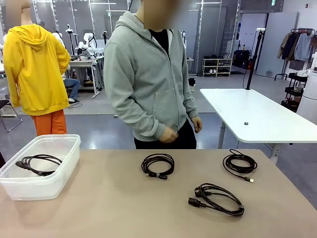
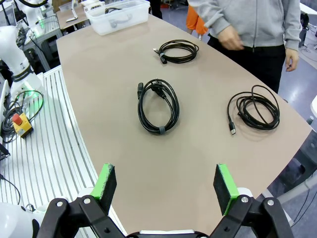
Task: Organize and store the cables.
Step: Place the Power Cable into the Organizing box.
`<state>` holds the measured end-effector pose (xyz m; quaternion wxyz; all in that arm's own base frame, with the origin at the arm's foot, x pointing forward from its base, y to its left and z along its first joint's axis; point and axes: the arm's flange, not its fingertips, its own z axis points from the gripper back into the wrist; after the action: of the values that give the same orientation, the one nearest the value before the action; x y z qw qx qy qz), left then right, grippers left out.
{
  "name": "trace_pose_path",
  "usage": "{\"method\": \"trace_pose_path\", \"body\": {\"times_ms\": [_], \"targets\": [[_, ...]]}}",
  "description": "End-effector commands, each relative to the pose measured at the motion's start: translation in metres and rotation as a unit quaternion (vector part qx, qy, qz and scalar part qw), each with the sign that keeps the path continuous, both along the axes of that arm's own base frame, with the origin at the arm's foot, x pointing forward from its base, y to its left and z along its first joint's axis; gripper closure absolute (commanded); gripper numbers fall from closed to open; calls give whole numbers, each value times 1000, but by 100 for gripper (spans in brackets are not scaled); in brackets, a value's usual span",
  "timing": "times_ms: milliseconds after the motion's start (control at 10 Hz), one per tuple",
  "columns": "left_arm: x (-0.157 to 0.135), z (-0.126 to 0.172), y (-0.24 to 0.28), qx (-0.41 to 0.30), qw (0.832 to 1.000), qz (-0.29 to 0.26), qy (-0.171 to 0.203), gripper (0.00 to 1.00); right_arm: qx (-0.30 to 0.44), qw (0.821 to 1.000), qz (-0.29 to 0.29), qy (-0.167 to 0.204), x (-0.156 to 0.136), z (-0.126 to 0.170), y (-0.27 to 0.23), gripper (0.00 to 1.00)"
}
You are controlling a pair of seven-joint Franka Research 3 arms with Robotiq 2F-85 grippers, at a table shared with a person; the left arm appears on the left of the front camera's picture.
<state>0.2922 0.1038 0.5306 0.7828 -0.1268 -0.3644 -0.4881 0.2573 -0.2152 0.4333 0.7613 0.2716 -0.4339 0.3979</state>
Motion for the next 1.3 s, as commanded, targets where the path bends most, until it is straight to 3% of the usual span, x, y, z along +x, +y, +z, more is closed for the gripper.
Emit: {"method": "trace_pose_path", "body": {"times_ms": [0,100,200,500,800,1100,1200], "targets": [[0,-1,0,-4,1000,6,4,0,2,1000,4,-13,0,0,-1,0],[0,-1,0,-4,1000,6,4,0,0,1000,0,0,0,0,0,0],[0,-1,0,-4,1000,6,4,0,-23,997,-30,63,7,18,23,0],[0,-1,0,-4,1000,6,4,0,-98,977,18,190,43,48,103,0],[0,-1,0,-4,1000,6,4,0,-124,952,3,281,58,39,166,0],[0,-1,0,-4,1000,6,4,0,-191,927,-38,320,81,0,226,0],[0,-1,0,-4,1000,6,4,0,-200,927,-56,311,87,-13,240,0]]}}
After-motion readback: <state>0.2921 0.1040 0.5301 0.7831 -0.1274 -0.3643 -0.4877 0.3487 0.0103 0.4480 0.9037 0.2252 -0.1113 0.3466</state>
